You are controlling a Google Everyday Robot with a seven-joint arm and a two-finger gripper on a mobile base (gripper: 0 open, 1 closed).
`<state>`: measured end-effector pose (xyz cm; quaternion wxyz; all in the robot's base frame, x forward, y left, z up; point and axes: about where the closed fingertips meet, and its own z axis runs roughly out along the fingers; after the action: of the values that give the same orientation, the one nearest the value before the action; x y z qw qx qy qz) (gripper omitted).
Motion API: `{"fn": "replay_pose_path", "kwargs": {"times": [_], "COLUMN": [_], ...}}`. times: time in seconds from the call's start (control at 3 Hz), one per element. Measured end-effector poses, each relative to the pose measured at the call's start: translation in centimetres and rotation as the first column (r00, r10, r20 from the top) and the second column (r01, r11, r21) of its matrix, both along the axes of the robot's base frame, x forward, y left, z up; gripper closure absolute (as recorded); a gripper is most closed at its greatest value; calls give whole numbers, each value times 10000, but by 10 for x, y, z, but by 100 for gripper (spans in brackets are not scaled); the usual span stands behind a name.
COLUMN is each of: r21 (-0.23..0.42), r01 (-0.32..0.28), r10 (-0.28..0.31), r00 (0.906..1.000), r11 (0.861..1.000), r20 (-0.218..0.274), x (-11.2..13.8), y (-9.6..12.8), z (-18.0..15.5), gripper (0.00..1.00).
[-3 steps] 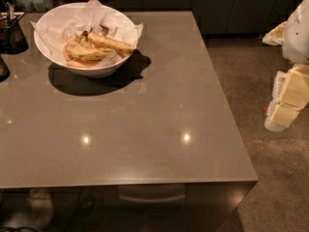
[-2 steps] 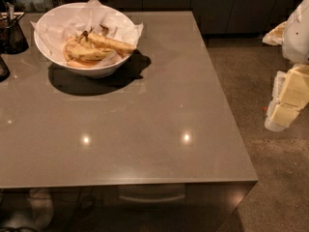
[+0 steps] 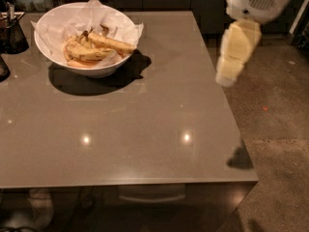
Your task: Pick banana from white bowl
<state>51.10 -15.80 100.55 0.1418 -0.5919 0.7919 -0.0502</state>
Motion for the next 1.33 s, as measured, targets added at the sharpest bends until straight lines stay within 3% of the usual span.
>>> {"fn": "replay_pose_path", "kwargs": {"times": [0.33, 1.0, 1.33], "r21": [-265, -59, -310], "r01": [-553, -1017, -1677], "r10": [559, 1019, 1700], "r00": [9981, 9917, 9800], "r11": [9981, 9948, 9854], "r20": [240, 780, 1033], "x": [43, 74, 102], "y": [39, 74, 113], "z": [8, 18, 26], "gripper": [0, 0, 0]}}
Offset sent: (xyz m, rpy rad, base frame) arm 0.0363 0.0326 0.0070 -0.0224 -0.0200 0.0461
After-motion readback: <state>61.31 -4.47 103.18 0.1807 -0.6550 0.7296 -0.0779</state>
